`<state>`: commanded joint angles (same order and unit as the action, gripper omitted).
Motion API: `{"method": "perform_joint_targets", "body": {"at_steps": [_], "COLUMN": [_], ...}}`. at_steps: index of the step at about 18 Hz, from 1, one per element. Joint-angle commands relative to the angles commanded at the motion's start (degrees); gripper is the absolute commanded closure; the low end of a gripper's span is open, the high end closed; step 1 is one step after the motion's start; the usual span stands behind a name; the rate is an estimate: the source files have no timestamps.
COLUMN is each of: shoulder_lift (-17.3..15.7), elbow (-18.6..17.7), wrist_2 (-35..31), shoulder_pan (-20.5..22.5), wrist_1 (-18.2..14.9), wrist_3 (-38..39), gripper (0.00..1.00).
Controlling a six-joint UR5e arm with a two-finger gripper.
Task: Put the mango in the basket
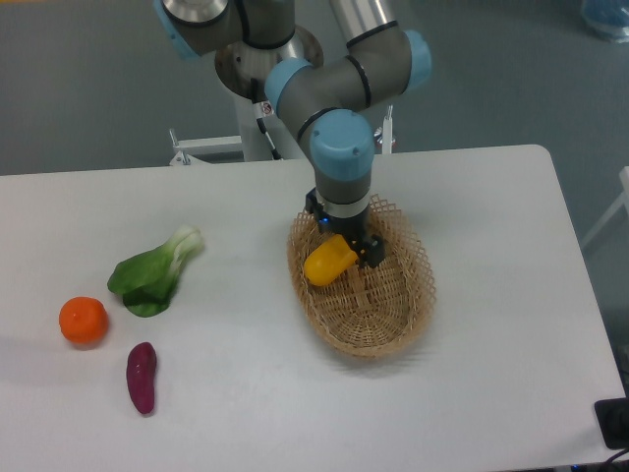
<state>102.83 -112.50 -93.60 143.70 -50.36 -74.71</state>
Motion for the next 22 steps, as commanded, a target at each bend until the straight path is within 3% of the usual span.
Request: {"method": "perform_joint_targets", "body": {"at_steps": [4,10,19,22], "shoulder_lift": [0.6,4.8,8.3,9.5], "elbow": [4.7,12.1,19.5,23.1], "wrist_2": [0.2,1.0,4.7,4.6], "shoulder_pan": [1.4,2.2,3.6,4.0], "wrist_1": [-0.9,-1.7,-3.9,-9.0], "wrist_3": [-0.4,-0.4,-0.1,-0.6], "gripper": [0.0,0.0,0.0,0.0]}}
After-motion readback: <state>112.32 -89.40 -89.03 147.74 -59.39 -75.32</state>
